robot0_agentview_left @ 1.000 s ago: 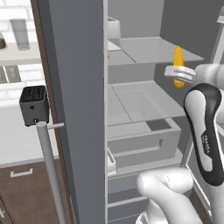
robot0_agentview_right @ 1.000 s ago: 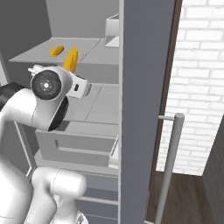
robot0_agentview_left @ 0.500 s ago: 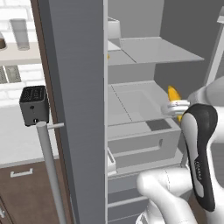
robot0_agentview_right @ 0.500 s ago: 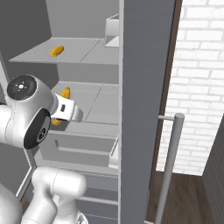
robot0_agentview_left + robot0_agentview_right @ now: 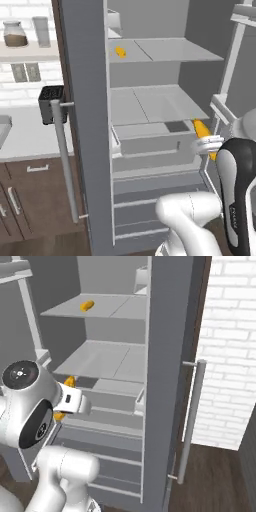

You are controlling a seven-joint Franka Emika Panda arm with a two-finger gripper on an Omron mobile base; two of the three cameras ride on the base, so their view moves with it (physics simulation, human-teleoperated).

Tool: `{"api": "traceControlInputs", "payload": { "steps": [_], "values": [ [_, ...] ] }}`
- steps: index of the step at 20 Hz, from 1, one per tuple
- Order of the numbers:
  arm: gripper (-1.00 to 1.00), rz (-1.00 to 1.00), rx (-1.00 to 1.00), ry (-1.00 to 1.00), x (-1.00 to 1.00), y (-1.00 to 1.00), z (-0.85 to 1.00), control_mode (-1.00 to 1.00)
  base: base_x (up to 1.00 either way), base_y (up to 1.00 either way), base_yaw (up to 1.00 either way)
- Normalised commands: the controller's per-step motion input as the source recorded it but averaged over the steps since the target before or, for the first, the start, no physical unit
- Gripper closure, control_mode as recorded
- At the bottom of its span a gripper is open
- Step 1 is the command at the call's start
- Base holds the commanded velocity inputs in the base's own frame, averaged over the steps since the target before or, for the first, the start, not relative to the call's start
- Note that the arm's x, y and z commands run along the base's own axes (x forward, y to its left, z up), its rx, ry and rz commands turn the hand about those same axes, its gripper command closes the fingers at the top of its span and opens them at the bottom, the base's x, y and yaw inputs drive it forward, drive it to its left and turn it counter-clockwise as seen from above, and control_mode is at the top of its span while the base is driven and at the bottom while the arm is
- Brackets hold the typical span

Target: Place one corn and one fish in each tupperware on the nearby counter, to pack two identical lunches.

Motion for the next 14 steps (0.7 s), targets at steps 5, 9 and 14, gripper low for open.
{"api": "traceControlInputs", "payload": {
  "steps": [5, 9, 14],
  "values": [
    [1.00, 0.00, 0.00, 0.00, 0.00, 0.00, 0.00, 1.00, -0.84, -0.10, 0.68],
    [1.00, 0.00, 0.00, 0.00, 0.00, 0.00, 0.00, 1.00, -0.29, 0.15, 0.94],
    [1.00, 0.00, 0.00, 0.00, 0.00, 0.00, 0.00, 1.00, 0.46, 0.77, 0.57]
  ]
}}
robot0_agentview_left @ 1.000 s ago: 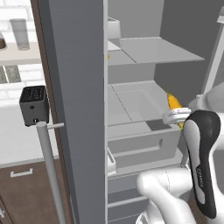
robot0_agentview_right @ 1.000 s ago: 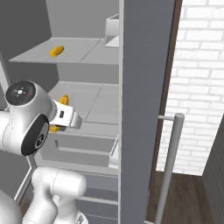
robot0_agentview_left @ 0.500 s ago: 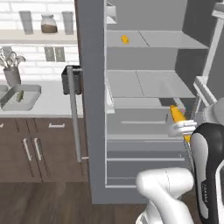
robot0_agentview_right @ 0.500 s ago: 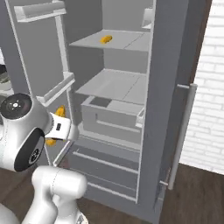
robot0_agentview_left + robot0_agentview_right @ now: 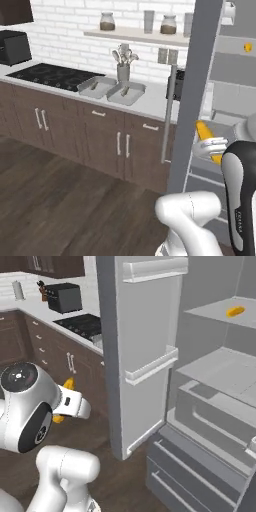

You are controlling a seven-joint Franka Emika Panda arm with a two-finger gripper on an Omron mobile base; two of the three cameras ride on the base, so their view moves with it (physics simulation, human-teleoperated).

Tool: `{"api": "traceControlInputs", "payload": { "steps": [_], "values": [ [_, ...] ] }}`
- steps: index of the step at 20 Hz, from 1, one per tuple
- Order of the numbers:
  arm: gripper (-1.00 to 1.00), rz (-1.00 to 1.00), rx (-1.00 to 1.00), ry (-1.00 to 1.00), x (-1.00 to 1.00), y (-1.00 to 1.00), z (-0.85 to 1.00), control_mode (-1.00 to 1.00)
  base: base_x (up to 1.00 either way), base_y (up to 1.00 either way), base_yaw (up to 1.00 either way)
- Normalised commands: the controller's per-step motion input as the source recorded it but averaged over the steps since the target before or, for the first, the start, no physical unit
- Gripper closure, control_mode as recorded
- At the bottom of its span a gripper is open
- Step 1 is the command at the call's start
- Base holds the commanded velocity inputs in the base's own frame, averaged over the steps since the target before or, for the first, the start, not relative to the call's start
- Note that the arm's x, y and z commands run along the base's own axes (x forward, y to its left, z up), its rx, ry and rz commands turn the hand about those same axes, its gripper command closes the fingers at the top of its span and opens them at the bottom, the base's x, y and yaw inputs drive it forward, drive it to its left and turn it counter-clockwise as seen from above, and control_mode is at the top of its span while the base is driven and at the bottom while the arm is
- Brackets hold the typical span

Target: Place one corn and one fish in each tupperware on the nearby counter, to pack two identical lunches.

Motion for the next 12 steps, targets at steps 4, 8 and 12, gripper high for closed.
{"api": "traceControlInputs", "payload": {
  "steps": [4, 8, 12],
  "values": [
    [1.00, 0.00, 0.00, 0.00, 0.00, 0.00, 0.00, 1.00, 1.00, 0.85, 0.25],
    [1.00, 0.00, 0.00, 0.00, 0.00, 0.00, 0.00, 1.00, 1.00, 0.81, 0.11],
    [1.00, 0.00, 0.00, 0.00, 0.00, 0.00, 0.00, 1.00, 1.00, 0.38, -0.02]
  ]
}}
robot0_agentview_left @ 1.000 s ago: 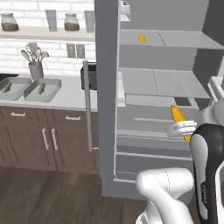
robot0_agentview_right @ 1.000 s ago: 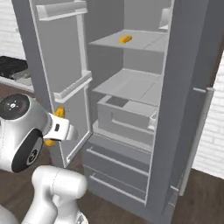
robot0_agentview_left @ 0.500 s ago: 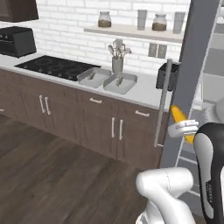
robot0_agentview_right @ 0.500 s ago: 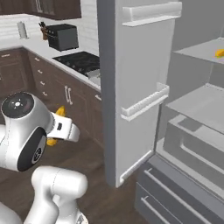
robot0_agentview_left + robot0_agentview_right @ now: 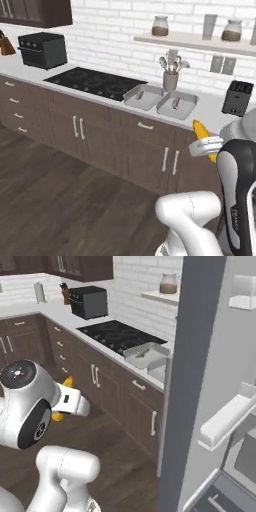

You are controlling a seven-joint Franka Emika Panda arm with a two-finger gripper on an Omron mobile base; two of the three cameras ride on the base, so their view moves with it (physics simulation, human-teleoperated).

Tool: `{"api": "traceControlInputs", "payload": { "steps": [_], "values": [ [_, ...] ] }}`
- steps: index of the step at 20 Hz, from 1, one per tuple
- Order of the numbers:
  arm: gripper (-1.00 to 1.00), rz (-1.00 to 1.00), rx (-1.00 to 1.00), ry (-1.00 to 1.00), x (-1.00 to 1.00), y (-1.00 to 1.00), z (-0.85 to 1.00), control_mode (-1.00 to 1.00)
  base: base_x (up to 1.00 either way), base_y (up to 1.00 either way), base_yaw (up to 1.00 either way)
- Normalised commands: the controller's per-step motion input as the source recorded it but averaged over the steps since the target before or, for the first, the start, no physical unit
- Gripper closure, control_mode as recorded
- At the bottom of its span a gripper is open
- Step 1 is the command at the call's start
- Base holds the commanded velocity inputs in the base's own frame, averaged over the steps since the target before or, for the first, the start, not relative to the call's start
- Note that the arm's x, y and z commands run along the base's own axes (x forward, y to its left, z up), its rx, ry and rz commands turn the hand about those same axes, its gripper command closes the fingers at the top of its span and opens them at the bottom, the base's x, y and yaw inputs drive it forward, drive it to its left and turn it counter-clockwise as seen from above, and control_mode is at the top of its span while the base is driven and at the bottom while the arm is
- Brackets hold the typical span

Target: Place one corn and one fish in each tupperware on the nearby counter, to pack two identical lunches.

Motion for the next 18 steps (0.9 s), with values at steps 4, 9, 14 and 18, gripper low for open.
{"api": "traceControlInputs", "payload": {
  "steps": [4, 9, 14, 18],
  "values": [
    [1.00, 0.00, 0.00, 0.00, 0.00, 0.00, 0.00, 1.00, 1.00, 0.33, -0.11],
    [1.00, 0.00, 0.00, 0.00, 0.00, 0.00, 0.00, 1.00, 1.00, 0.37, -0.34],
    [1.00, 0.00, 0.00, 0.00, 0.00, 0.00, 0.00, 1.00, 0.70, 0.24, -0.77],
    [1.00, 0.00, 0.00, 0.00, 0.00, 0.00, 0.00, 1.00, 0.24, 0.20, -0.98]
  ]
}}
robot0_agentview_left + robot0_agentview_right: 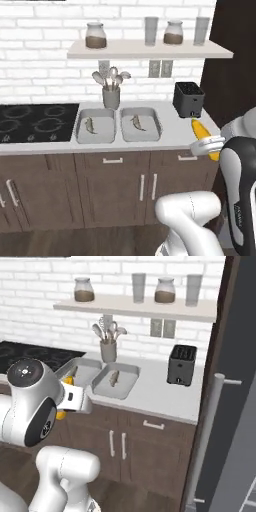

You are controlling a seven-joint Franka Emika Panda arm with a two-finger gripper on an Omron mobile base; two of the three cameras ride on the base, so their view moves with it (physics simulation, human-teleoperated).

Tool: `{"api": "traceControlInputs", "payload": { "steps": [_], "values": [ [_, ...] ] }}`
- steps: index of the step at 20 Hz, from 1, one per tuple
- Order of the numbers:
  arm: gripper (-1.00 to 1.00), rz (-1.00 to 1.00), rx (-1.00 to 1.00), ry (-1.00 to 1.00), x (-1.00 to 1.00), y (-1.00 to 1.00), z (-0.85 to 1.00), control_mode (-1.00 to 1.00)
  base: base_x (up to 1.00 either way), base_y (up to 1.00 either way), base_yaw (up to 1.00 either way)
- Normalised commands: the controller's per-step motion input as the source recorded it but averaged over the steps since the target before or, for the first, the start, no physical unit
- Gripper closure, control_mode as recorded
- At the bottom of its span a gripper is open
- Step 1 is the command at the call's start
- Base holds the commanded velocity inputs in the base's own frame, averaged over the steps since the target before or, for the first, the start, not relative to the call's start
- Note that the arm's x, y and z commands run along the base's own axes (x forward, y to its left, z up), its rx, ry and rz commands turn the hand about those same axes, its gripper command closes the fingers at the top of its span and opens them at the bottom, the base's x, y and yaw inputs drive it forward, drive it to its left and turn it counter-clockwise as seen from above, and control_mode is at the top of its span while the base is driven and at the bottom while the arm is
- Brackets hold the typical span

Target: Place one corn and one fish in each tupperware on the nearby counter, to pack two identical lunches.

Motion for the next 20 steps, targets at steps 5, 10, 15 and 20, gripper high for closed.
{"api": "traceControlInputs", "payload": {
  "steps": [5, 10, 15, 20],
  "values": [
    [1.00, 0.00, 0.00, 0.00, 0.00, 0.00, 0.00, 1.00, 0.72, 0.43, -0.72],
    [1.00, 0.00, 0.00, 0.00, 0.00, 0.00, 0.00, 1.00, 1.00, 0.67, -0.25],
    [1.00, 0.00, 0.00, 0.00, 0.00, 0.00, 0.00, 1.00, 1.00, 0.58, -0.17],
    [1.00, -0.11, -0.13, 0.15, 0.80, 0.37, -0.68, -1.00, 0.20, 0.12, -0.03]
  ]
}}
